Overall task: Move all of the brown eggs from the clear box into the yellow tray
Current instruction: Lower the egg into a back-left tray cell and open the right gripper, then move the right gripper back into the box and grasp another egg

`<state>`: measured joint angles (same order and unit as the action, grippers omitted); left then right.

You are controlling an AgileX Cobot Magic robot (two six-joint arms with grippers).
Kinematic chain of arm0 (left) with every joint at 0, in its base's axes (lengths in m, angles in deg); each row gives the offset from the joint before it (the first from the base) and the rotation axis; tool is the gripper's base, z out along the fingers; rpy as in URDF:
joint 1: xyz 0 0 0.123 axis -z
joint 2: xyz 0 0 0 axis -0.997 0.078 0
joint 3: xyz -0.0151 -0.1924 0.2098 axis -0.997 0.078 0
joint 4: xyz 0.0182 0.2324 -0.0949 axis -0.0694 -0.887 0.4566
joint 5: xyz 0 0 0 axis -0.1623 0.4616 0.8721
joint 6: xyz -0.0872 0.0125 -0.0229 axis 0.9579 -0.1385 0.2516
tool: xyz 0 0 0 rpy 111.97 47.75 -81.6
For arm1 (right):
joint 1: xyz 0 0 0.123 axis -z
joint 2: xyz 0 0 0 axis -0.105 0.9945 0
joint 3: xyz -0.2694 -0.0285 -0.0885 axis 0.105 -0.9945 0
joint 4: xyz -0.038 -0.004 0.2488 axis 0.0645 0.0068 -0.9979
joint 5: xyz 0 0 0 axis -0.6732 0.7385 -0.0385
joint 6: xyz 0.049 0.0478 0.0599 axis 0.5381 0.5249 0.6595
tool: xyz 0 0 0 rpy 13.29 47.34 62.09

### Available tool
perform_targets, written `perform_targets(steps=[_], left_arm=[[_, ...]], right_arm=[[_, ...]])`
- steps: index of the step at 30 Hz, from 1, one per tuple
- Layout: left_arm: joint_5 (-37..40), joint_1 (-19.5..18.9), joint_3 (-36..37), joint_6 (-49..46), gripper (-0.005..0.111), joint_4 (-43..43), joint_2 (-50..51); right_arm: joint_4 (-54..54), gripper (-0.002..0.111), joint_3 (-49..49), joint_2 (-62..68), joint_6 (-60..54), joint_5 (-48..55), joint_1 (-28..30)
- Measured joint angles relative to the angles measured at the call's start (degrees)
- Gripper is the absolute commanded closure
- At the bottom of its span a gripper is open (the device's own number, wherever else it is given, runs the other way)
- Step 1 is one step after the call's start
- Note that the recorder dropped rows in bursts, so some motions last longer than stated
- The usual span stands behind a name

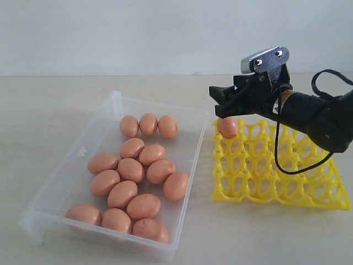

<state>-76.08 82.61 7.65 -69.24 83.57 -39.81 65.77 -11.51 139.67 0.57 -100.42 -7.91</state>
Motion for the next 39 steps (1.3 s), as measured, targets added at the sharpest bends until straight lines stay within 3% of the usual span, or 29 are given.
perform_targets(steps=[1, 3, 4, 7, 15, 19, 26, 39], left_arm=[[0.0, 0.0, 0.0, 0.0, 0.103, 0.0, 0.0], [0.0, 0.0, 0.0, 0.0, 0.103, 0.0, 0.0], [0.0, 0.0, 0.0, 0.0, 0.103, 0.0, 0.0], [0.0, 0.0, 0.0, 0.0, 0.103, 0.0, 0.0], [0.0, 0.0, 0.0, 0.0, 0.103, 0.0, 0.0], [0.0, 0.0, 0.0, 0.0, 0.103, 0.0, 0.0], [0.0, 0.0, 0.0, 0.0, 0.103, 0.0, 0.0], [0.0, 0.0, 0.0, 0.0, 0.103, 0.0, 0.0]], right_arm=[[2.0, 0.061, 0.0, -1.7, 2.8, 0.2, 0.0], [8.4, 0.1, 0.0, -3.9, 9.1, 0.4, 0.0], [14.9, 0.108, 0.0, -5.3, 13.4, 0.3, 0.0], [29.8, 0.109, 0.9, -7.9, 23.7, 0.9, -1.4], [65.9, 0.109, 13.2, -9.1, 65.0, 26.0, -15.7], [69.4, 0.109, 17.9, -8.7, 74.4, 28.9, -18.8], [70.1, 0.109, 23.8, -3.0, 84.2, 33.6, -19.2], [70.5, 0.109, 24.2, 0.7, 75.8, 58.4, -19.2]])
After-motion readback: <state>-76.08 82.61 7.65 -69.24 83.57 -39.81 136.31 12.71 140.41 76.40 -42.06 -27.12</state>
